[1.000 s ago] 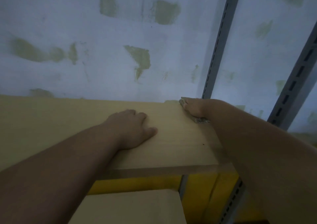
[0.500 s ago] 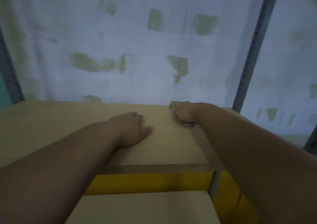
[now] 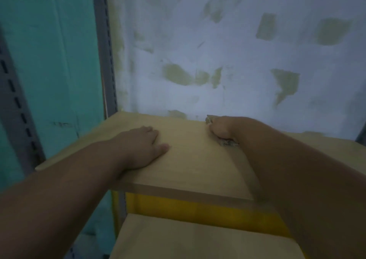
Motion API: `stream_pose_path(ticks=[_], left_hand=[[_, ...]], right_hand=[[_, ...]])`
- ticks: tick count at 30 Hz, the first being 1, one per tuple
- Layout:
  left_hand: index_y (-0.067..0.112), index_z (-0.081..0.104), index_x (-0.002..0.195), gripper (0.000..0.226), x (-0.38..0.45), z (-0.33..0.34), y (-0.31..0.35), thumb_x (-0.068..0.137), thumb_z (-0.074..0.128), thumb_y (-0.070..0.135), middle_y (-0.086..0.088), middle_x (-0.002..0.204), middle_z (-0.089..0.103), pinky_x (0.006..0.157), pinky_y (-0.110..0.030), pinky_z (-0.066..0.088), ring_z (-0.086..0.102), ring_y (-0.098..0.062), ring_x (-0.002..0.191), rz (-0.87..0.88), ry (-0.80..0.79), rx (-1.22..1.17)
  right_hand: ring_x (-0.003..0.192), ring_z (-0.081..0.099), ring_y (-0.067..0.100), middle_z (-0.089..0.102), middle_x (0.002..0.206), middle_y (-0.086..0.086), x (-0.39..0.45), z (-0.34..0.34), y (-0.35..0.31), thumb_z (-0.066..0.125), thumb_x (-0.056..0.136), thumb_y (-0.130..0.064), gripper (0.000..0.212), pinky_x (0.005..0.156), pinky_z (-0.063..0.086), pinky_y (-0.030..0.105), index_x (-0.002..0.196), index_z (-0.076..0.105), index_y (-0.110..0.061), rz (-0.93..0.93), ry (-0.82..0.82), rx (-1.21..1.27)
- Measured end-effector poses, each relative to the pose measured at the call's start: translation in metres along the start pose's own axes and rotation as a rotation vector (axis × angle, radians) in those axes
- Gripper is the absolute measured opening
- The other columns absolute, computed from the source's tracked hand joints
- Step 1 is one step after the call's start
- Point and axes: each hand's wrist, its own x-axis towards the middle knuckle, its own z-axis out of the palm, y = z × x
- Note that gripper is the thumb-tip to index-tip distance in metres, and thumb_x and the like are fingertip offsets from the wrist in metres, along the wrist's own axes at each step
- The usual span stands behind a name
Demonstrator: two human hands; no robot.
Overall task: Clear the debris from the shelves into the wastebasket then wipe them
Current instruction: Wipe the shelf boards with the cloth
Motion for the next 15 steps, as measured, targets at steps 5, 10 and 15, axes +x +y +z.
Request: stream_pose_path(ticks=[5, 10, 15], left_hand=[[0.019, 0.017, 0.158, 0.074, -0.009, -0.003, -0.016, 0.098, 0.026, 0.063, -0.001, 0.166, 0.011, 0.12, -0.036, 0.018, 0.016, -0.019, 0.15, -0.045, 0.024, -0.017], [0.016, 0.033, 0.152, 0.064, -0.017, -0.004, -0.028, 0.101, 0.033, 0.055, -0.004, 0.16, 0.028, 0.116, -0.035, 0.025, 0.03, -0.021, 0.144, -0.099, 0.084, -0.074], [0.015, 0.05, 0.139, 0.052, -0.034, -0.006, -0.049, 0.101, 0.038, 0.048, -0.004, 0.147, 0.047, 0.109, -0.035, 0.034, 0.044, -0.021, 0.132, -0.148, 0.133, -0.092]], right_hand=[[0.131, 0.042, 0.032, 0.039, 0.147, 0.021, 0.02, 0.0, -0.041, 0.026, 0.106, -0.018, 0.044, 0.105, 0.032, 0.034, 0.142, 0.039, 0.002, -0.091, 0.042, 0.02], [0.141, 0.031, 0.029, 0.027, 0.157, 0.016, 0.041, 0.002, -0.078, 0.025, 0.107, -0.025, 0.048, 0.112, 0.025, 0.035, 0.149, 0.029, -0.003, -0.213, 0.051, 0.012], [0.141, 0.031, 0.028, 0.028, 0.157, 0.014, 0.061, 0.002, -0.116, 0.027, 0.103, -0.037, 0.054, 0.114, 0.024, 0.04, 0.15, 0.03, -0.011, -0.348, 0.046, 0.01]])
